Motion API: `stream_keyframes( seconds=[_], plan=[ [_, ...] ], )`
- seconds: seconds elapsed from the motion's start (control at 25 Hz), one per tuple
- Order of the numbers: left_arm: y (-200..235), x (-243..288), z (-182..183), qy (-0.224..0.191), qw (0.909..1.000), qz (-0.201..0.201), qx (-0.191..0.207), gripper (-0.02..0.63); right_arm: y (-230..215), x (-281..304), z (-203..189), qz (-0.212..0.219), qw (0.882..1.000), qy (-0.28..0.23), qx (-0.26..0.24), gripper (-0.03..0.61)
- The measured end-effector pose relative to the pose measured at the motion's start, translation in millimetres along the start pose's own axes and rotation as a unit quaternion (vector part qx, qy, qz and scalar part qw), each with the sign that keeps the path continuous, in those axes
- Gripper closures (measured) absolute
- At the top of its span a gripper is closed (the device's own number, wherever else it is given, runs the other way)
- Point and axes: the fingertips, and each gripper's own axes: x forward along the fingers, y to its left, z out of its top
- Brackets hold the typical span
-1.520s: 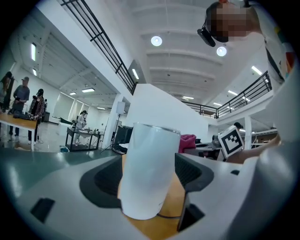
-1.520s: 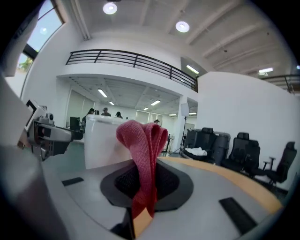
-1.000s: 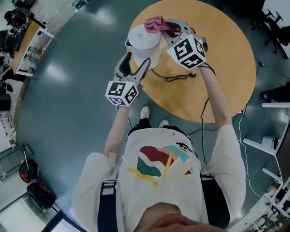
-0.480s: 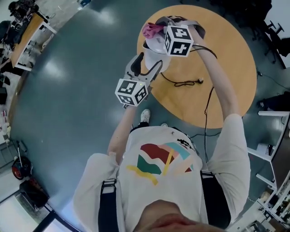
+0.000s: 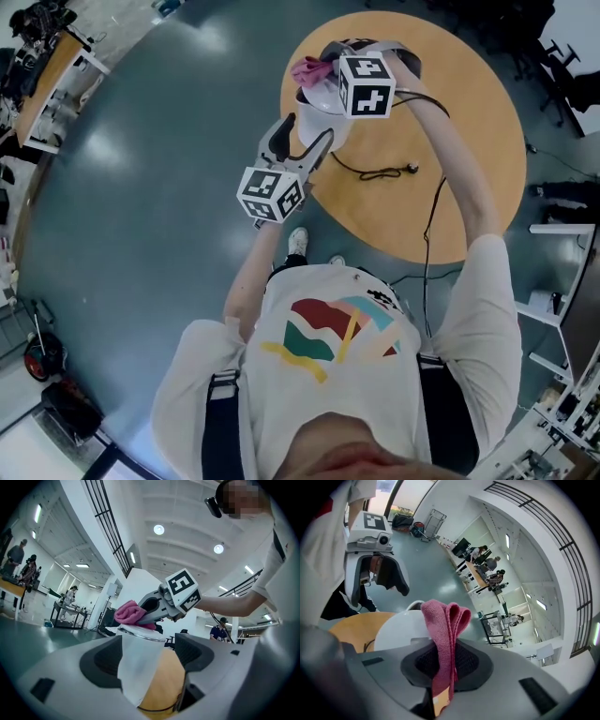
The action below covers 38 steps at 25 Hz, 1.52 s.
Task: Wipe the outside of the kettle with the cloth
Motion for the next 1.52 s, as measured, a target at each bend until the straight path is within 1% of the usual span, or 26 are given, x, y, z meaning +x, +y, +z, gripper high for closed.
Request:
stream_keyframes(
  seconds=[0.08,0.24,0.44,0.64,0.72,0.8,0.88,0.96,1.0,1.04,1.08,1.12,1.16,1.2,1.28,1.36,1.4,1.44,1.52],
  plan=[
    [1,-2,-2,0.000,1.0000,0.000,-0.001,0.232,12,-5,3,0.004,1.000,-0.002,-0.002,0.534],
    [-4,-8,-9,0.006,1.0000,0.001,-0.001,0.232,41,-25,9,-0.002,1.000,-0.014,-0.002,0.534],
    [-27,-13,-21,0.011,0.9999,0.000,0.006,0.232,83,-54,5,-0.014,1.000,-0.019,-0.005,0.534],
    [-46,-10,-24,0.014,0.9998,-0.004,0.014,0.232,103,-70,-3,-0.029,0.999,-0.027,0.012,0.534],
    [-50,-7,-24,0.014,0.9998,-0.006,0.016,0.232,108,-77,-6,-0.035,0.999,-0.034,0.024,0.534],
    [-54,-3,-21,0.013,0.9996,-0.005,0.025,0.232,107,-87,-16,-0.048,0.996,-0.048,0.053,0.534],
    [-57,2,-12,0.012,0.9979,-0.007,0.063,0.232,98,-99,-34,-0.072,0.991,-0.058,0.097,0.534],
    [-60,7,4,0.007,0.9930,-0.010,0.118,0.232,85,-108,-60,-0.098,0.983,-0.055,0.142,0.534],
    [-61,10,13,0.003,0.9896,-0.014,0.143,0.232,79,-111,-73,-0.105,0.977,-0.057,0.175,0.534],
    [-63,15,21,0.000,0.9864,-0.019,0.163,0.233,72,-112,-84,-0.103,0.968,-0.066,0.219,0.534],
    [-63,19,29,-0.004,0.9839,-0.025,0.177,0.259,66,-112,-93,-0.097,0.955,-0.080,0.270,0.534],
    [-63,22,37,-0.011,0.9822,-0.027,0.186,0.364,58,-112,-99,-0.090,0.939,-0.097,0.317,0.534],
    [-61,26,45,-0.019,0.9812,-0.026,0.190,0.460,51,-113,-103,-0.086,0.925,-0.111,0.353,0.534],
    [-60,30,52,-0.026,0.9808,-0.025,0.191,0.575,44,-115,-105,-0.088,0.915,-0.121,0.375,0.534],
    [-62,40,60,-0.033,0.9826,-0.039,0.179,0.575,34,-117,-110,-0.100,0.905,-0.132,0.391,0.534],
    [-65,52,65,-0.042,0.9864,-0.059,0.148,0.575,28,-116,-117,-0.114,0.898,-0.143,0.401,0.534],
    [-64,56,67,-0.048,0.9883,-0.060,0.132,0.575,26,-114,-121,-0.118,0.893,-0.148,0.408,0.534],
    [-60,59,67,-0.053,0.9899,-0.051,0.121,0.575,26,-111,-124,-0.116,0.889,-0.155,0.415,0.534],
    [-49,59,61,-0.048,0.9914,-0.019,0.120,0.575,31,-104,-125,-0.096,0.877,-0.178,0.436,0.534]
  ],
)
